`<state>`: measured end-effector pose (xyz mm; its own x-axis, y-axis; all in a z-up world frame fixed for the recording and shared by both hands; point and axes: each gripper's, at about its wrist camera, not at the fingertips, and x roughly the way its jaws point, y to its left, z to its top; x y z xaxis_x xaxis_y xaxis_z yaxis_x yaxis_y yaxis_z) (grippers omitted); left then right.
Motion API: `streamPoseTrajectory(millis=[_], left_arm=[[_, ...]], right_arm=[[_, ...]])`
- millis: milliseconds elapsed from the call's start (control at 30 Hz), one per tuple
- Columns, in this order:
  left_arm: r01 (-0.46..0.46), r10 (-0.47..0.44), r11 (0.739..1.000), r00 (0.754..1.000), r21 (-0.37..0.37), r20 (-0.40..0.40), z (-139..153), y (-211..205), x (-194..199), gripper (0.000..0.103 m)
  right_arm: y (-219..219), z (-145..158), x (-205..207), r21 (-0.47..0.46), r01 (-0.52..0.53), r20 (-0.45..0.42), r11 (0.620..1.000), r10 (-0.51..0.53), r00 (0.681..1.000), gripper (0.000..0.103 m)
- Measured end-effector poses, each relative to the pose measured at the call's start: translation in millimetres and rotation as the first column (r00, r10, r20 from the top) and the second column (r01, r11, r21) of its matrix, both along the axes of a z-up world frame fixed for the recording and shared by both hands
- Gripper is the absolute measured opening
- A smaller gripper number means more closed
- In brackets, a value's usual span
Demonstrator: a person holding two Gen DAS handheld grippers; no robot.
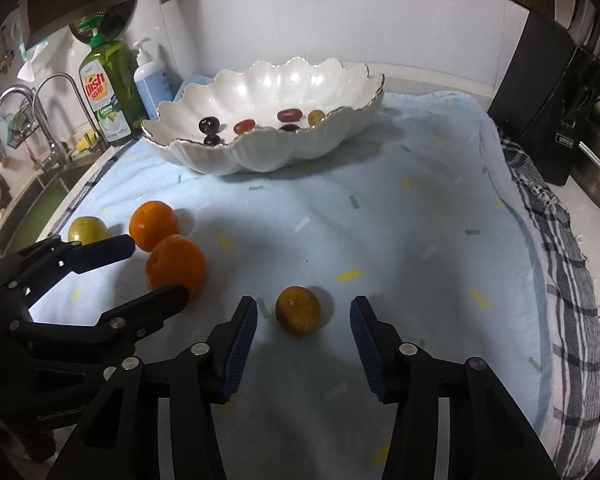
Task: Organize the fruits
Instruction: 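Grasp a brown-yellow fruit with the right tool while the left tool grasps a mandarin, then lift both held fruits and carry them over the white bowl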
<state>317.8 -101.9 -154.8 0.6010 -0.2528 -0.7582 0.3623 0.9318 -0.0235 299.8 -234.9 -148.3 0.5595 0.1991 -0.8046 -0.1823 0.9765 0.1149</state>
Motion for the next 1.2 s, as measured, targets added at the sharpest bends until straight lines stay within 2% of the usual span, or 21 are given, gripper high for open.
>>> streamPoseTrajectory(millis=[267, 400, 567, 800, 1200], left_arm=[[0.008, -0.009, 1.000, 0.999, -0.014, -0.037, -10, -5, 11, 0.058], [0.017, -0.017, 1.000, 0.999, -0.010, -0.043, -12, -7, 12, 0.047], [0.025, -0.025, 1.000, 0.999, 0.000, -0.036, -12, -8, 11, 0.046], [0.018, -0.019, 1.000, 0.999, -0.009, -0.027, -7, -6, 8, 0.045], [0.002, 0.000, 0.999, 0.998, -0.033, 0.059, 30, 3, -7, 0.045]], right_arm=[[-1, -11, 6, 0.030, -0.002, -0.047, 1.000, 0.004, 0.999, 0.037], [0, -13, 7, 0.034, -0.008, -0.053, 0.999, 0.010, 0.999, 0.032], [0, -14, 7, 0.033, -0.014, -0.050, 0.999, 0.016, 0.999, 0.028], [0, -12, 6, 0.039, -0.011, -0.047, 0.999, 0.013, 0.999, 0.027], [3, 23, -6, 0.046, -0.017, 0.039, 0.999, 0.016, 0.999, 0.027]])
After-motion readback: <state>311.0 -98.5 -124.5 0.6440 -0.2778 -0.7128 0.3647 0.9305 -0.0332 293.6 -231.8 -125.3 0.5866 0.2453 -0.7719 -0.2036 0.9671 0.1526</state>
